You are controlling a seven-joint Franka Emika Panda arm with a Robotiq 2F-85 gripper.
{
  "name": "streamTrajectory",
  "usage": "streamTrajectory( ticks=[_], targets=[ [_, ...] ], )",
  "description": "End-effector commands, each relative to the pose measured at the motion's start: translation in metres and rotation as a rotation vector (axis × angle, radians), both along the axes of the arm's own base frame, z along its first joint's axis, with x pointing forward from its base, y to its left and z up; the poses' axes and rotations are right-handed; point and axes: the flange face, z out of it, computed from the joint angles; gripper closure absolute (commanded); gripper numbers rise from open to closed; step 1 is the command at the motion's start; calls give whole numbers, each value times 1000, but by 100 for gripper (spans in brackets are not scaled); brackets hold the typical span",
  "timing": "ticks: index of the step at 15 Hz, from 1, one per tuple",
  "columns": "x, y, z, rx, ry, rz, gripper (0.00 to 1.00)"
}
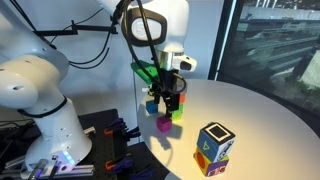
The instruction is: Put the pink block on top of the grey block
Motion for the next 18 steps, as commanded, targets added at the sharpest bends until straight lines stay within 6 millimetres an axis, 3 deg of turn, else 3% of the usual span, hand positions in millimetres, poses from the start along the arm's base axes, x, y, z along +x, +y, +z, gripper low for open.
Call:
streamTrajectory(
  ticks=[1, 7, 18],
  targets=[
    [-4, 9, -17, -13, -49, -17, 0],
    [5, 12, -28, -15, -116, -27, 0],
    [2, 9, -30, -12, -90, -11, 0]
  ],
)
